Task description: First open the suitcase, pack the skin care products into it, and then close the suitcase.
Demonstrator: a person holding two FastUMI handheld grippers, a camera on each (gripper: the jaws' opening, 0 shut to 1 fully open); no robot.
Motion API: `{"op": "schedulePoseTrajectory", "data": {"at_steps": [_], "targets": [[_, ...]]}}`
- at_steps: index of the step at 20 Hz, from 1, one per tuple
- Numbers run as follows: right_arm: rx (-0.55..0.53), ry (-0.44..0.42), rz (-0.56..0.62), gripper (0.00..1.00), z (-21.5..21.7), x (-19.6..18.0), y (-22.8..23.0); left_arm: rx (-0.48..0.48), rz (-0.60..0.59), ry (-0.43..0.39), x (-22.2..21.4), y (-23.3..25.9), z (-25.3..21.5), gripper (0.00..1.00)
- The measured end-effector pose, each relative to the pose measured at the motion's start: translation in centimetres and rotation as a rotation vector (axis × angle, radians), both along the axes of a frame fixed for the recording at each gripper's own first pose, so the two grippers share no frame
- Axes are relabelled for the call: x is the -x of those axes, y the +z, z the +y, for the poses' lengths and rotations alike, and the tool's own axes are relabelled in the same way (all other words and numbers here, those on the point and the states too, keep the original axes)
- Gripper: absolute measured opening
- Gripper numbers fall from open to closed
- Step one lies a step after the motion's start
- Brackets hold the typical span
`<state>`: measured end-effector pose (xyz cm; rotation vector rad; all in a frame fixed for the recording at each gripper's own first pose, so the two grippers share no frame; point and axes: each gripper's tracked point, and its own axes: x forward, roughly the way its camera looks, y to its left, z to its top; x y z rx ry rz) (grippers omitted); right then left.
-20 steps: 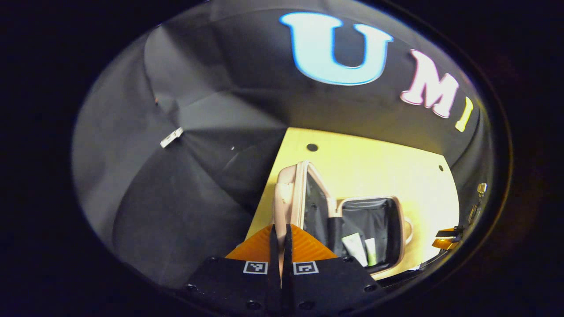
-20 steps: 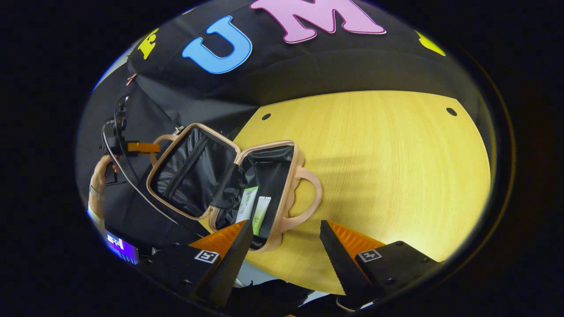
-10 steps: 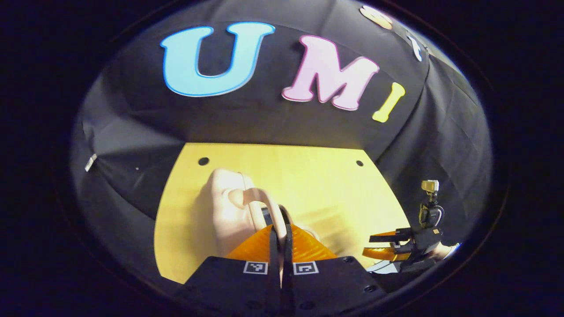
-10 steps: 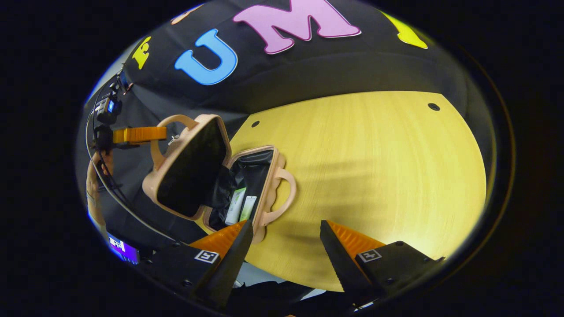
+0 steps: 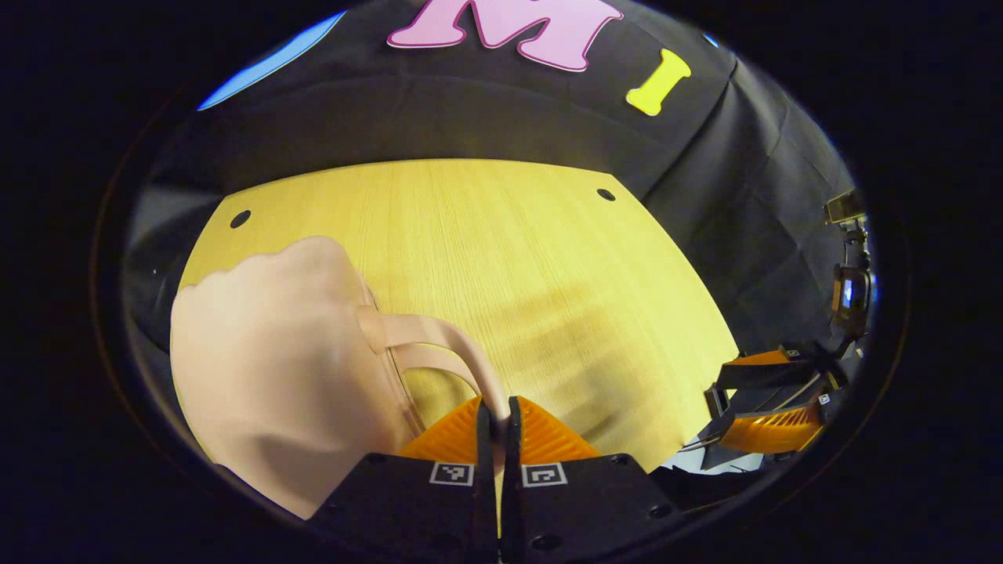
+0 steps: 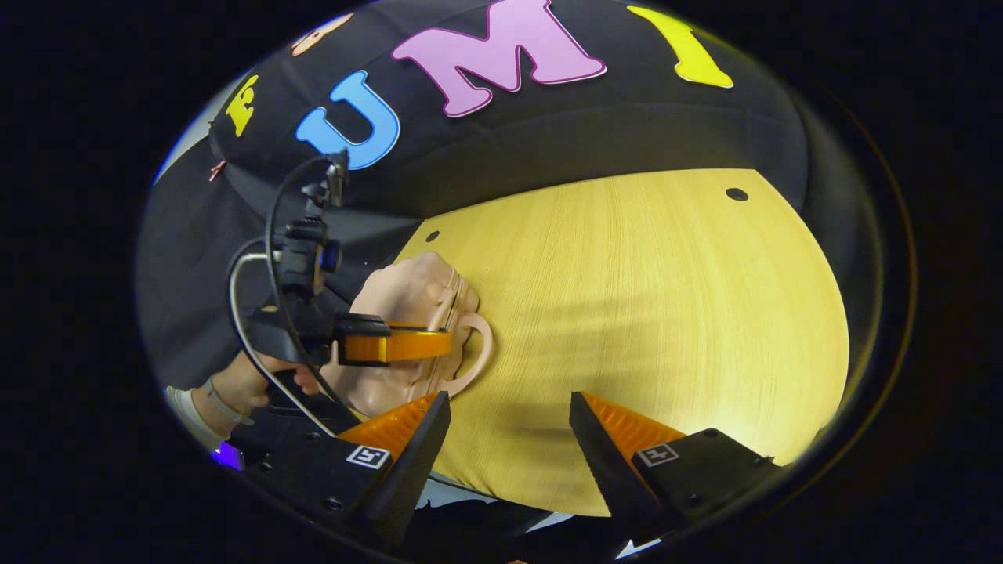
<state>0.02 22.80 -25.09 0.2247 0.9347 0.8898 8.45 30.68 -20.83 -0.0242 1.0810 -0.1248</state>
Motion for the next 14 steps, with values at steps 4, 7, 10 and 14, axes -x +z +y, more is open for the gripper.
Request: {"op": "schedulePoseTrajectory", "data": {"at_steps": [4,7,10,14], "targets": [[-0.009,-0.024,-0.033,0.97,-0.4,-1.1,0.8,-0.051,-0.022,-0.011,0.7,-0.2,-1.2,0.20],[0.004,-0.036,-0.076,0.97,-0.5,-2.2,1.7,-0.089,-0.126,-0.014,0.9,3.0,-2.3,0.45],[-0.012,-0.058,-0.124,0.97,-0.6,-3.8,4.2,-0.136,-0.290,-0.085,0.5,8.5,-6.1,0.74],[-0.005,-0.097,-0.370,0.97,-1.7,-8.5,8.4,-0.178,-0.550,-0.101,-0.7,16.6,-10.4,0.85]]}}
